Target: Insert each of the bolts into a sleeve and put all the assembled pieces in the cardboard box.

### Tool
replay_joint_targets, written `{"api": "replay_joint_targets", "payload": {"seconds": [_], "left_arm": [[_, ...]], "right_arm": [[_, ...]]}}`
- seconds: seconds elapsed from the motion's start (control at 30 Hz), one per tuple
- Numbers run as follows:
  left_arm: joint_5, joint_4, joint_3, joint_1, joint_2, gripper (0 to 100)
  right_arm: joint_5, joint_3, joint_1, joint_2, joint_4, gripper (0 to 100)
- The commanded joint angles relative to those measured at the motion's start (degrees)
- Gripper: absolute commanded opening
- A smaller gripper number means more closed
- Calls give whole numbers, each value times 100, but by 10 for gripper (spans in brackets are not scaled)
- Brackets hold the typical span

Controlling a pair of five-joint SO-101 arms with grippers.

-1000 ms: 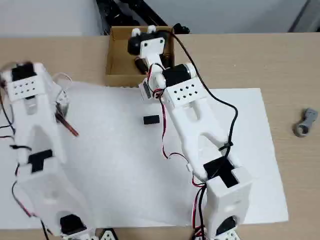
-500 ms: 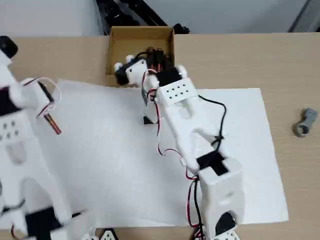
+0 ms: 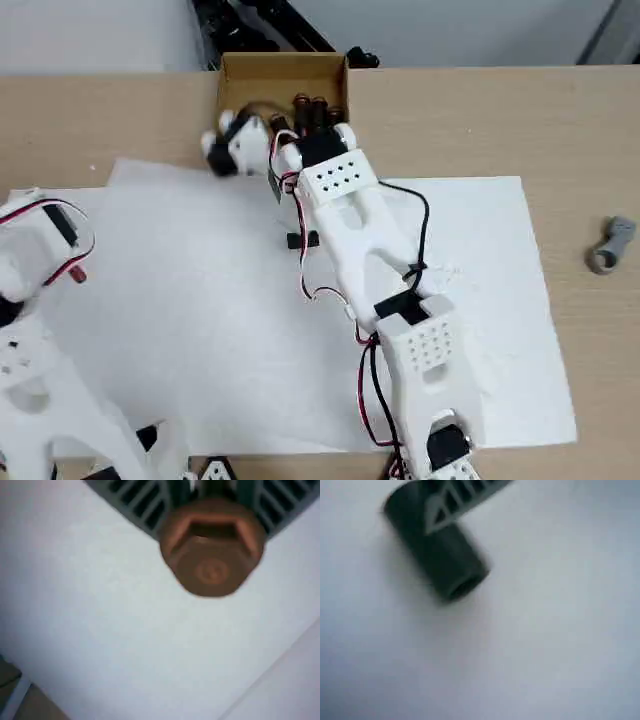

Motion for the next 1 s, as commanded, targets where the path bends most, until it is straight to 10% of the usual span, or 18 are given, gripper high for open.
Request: {"api": "replay_joint_targets", "payload": {"seconds": [0.0, 0.97], "left_arm": [[-18, -97, -31, -35, -193, 5], [-53, -132, 101, -35, -185, 5]], "right_arm": [[633, -246, 92, -75, 400, 211], [1899, -281, 48, 1138, -207, 230]]}}
